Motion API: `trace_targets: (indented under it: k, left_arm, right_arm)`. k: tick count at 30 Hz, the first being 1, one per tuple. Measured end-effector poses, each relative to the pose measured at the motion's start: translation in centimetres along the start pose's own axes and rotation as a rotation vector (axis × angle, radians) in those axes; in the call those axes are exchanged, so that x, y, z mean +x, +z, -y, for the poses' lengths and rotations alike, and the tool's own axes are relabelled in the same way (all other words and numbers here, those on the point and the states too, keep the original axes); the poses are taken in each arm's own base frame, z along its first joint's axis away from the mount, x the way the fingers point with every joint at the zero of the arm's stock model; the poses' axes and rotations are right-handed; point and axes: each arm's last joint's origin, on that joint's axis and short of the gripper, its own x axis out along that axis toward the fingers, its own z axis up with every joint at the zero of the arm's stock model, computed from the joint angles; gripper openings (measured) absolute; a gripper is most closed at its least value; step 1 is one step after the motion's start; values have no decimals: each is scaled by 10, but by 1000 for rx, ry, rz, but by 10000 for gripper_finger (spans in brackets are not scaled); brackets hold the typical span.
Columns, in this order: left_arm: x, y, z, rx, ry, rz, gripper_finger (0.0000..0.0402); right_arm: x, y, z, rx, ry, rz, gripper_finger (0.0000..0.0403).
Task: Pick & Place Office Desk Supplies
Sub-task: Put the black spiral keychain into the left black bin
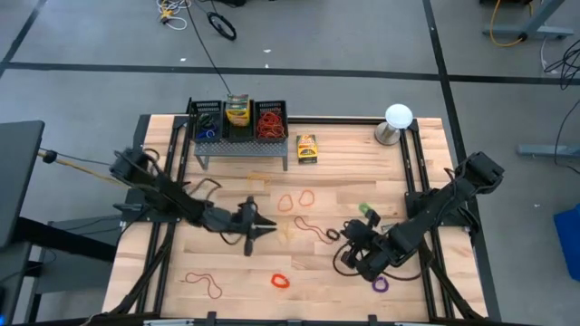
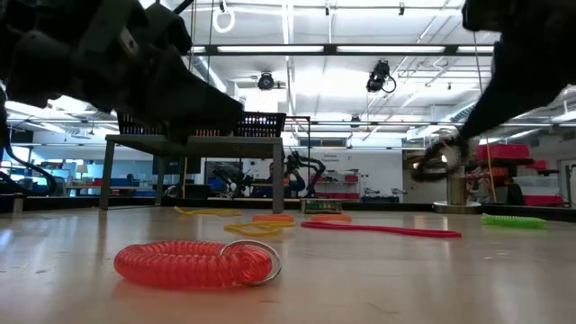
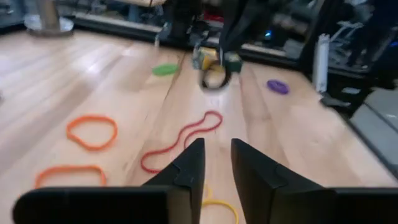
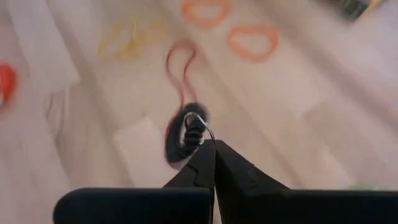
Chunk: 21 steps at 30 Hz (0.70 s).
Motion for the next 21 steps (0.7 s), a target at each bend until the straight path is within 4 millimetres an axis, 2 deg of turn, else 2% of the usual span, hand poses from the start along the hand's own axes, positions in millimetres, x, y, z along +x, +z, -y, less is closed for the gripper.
trace_targets:
  k: [5, 10, 15, 21]
  left_arm:
    - [26, -22, 11, -34, 10, -6, 110]
    - [51, -38, 17, 19, 13, -23, 120]
    - [64, -42, 22, 118, 14, -19, 121]
    - [75, -35, 29, 202, 10, 10, 121]
  right_arm:
    - [11, -4, -8, -37, -28, 74, 4]
    - [29, -10, -21, -96, -34, 119, 4]
    - [34, -10, -33, -122, -6, 211, 4]
    - [32, -5, -46, -165, 26, 324, 4]
